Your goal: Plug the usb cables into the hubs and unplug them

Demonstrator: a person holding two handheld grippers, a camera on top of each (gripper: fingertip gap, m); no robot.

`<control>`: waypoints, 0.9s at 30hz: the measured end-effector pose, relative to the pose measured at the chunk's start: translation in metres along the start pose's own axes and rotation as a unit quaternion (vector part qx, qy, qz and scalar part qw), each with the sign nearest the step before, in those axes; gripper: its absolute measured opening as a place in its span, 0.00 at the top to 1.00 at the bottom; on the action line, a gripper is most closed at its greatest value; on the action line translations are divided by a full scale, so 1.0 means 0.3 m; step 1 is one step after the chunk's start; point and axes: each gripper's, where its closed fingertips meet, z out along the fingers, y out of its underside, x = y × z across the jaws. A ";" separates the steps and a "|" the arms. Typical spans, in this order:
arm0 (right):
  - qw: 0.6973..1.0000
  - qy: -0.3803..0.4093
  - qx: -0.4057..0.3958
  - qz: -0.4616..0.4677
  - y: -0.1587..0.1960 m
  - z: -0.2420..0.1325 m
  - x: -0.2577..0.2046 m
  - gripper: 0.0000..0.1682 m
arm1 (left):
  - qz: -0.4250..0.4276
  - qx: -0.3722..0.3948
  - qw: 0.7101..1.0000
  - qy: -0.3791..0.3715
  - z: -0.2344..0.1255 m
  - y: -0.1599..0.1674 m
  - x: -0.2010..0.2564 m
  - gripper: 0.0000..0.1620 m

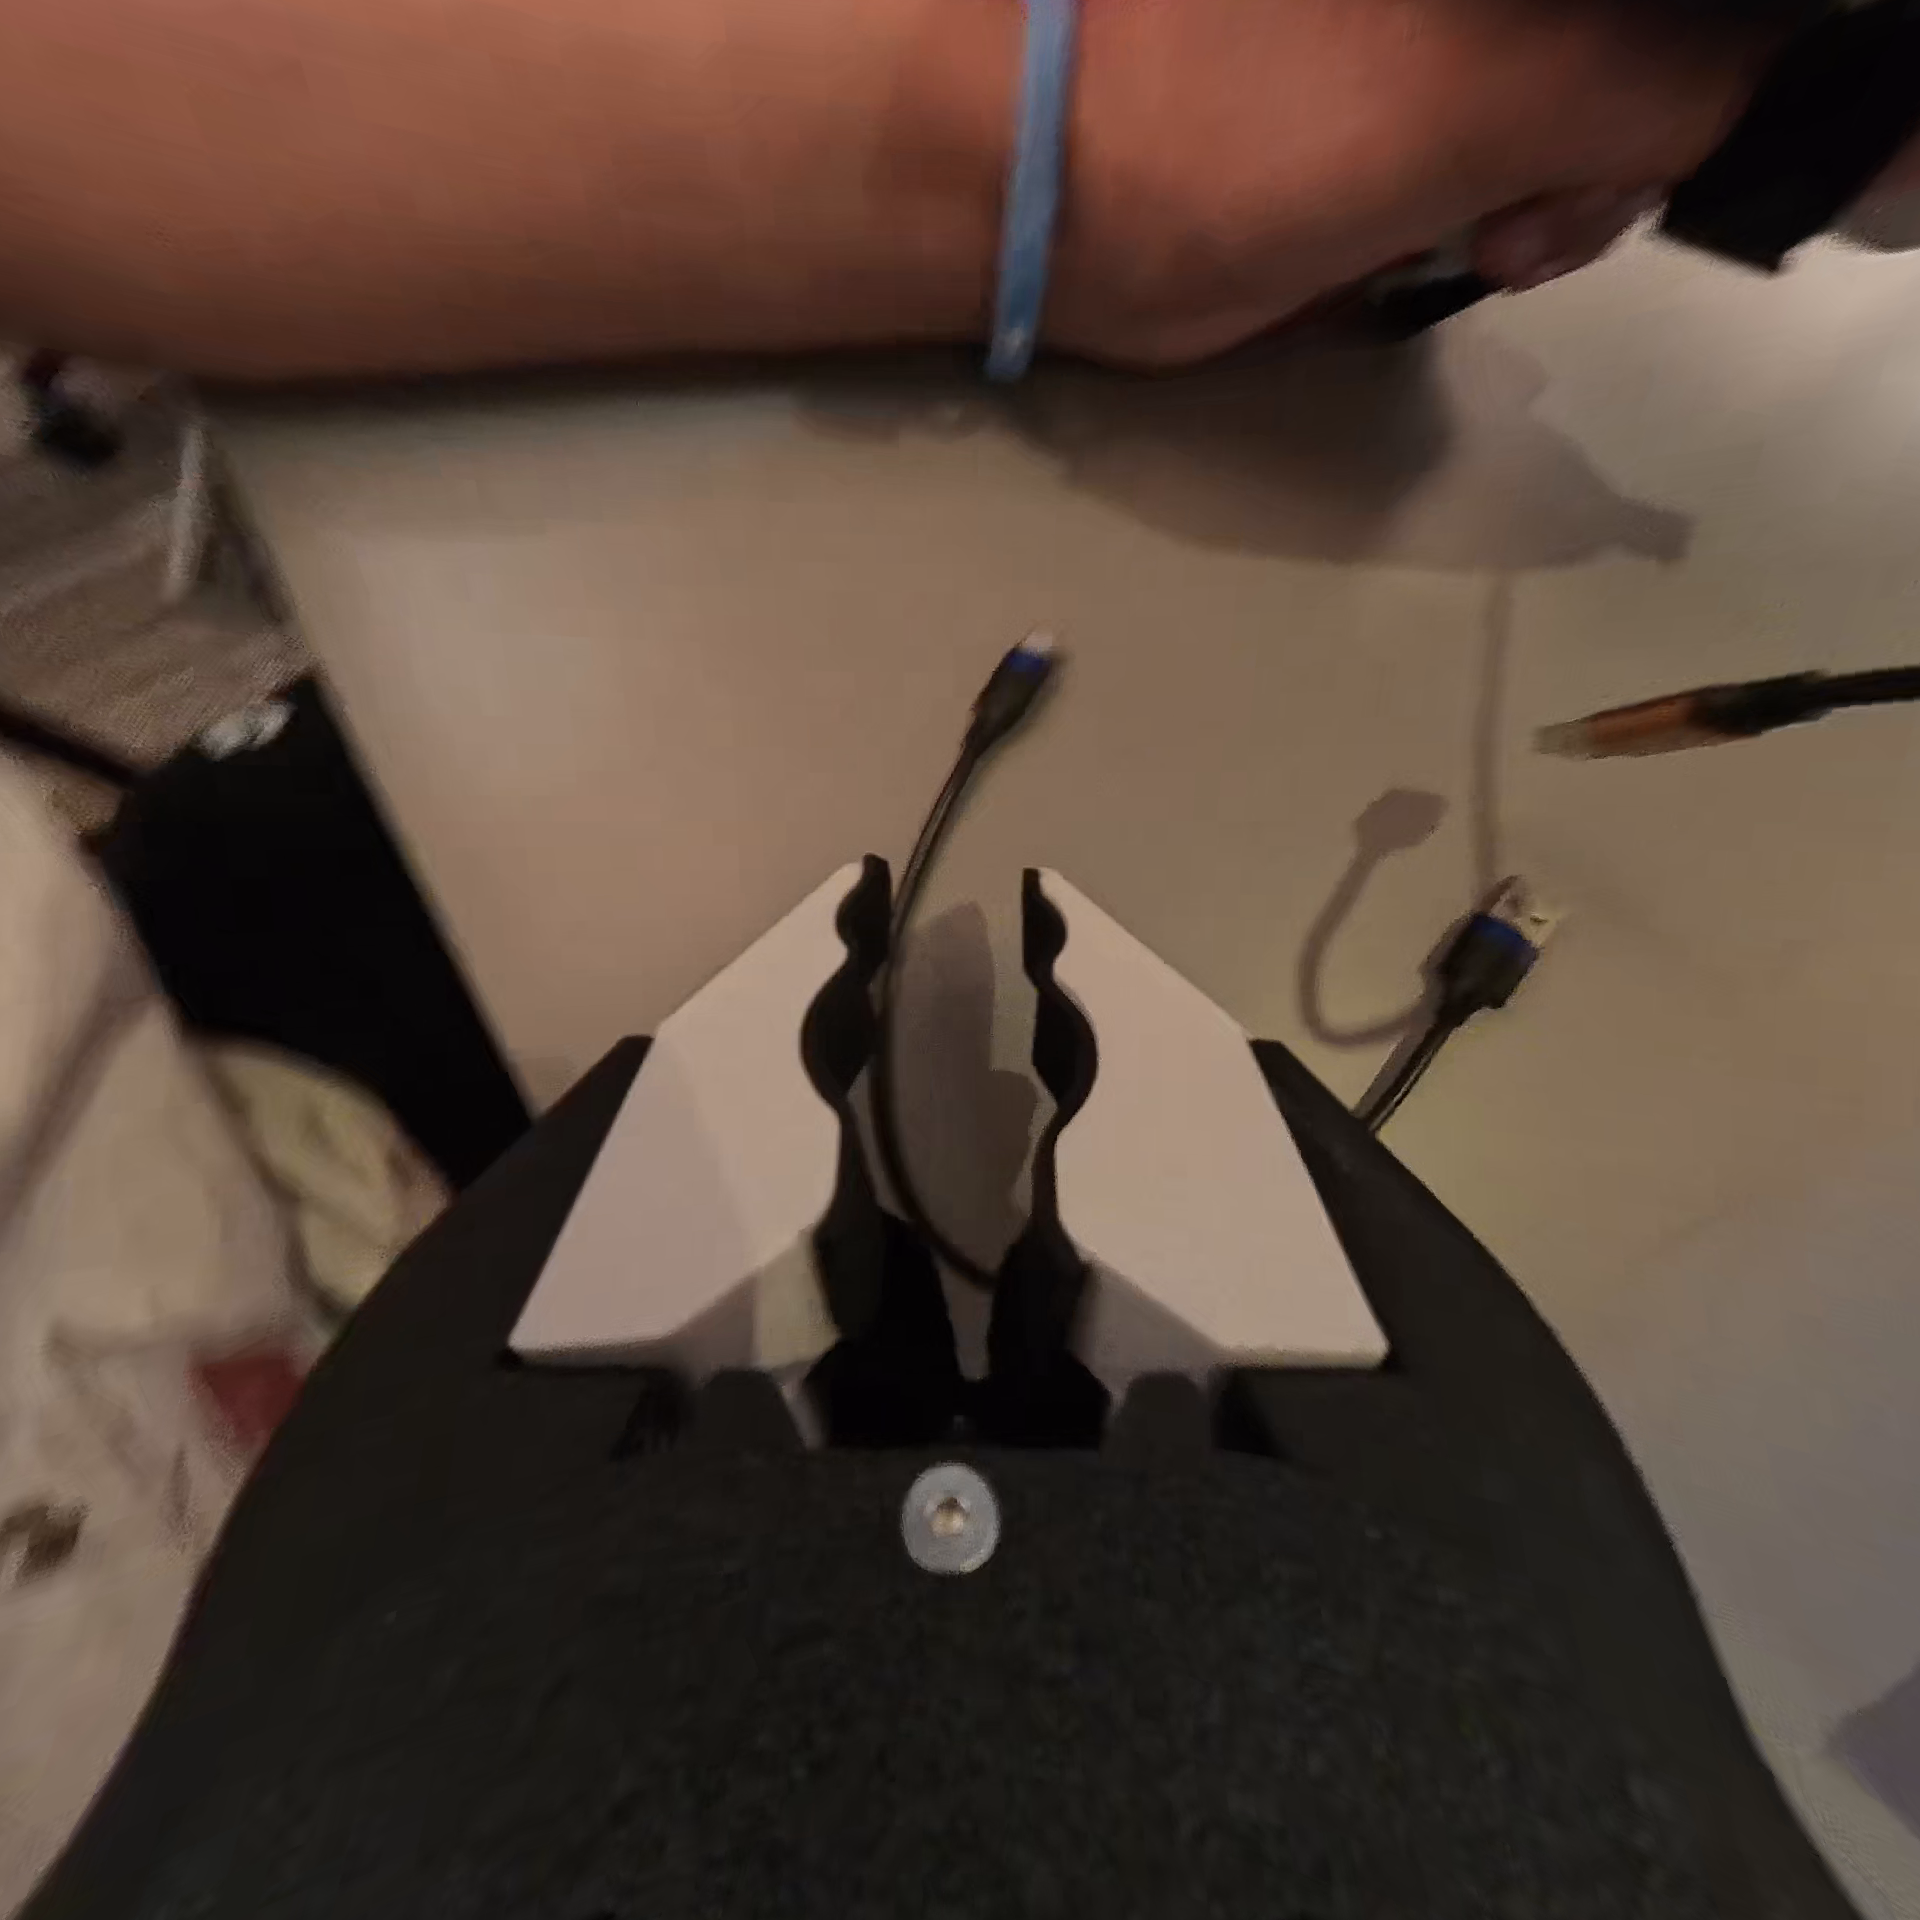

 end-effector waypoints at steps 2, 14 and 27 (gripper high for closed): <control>0.998 0.047 0.010 0.039 -0.031 0.050 0.019 0.83 | 0.002 -0.001 1.000 0.000 -0.001 0.000 0.002 0.94; 0.992 0.120 -0.004 0.048 -0.051 0.153 0.022 0.94 | 0.021 -0.001 1.000 0.021 0.015 -0.002 0.046 0.94; 0.998 0.022 0.056 0.018 -0.086 -0.012 0.029 0.95 | 0.032 0.017 0.999 0.019 -0.006 -0.025 0.058 0.94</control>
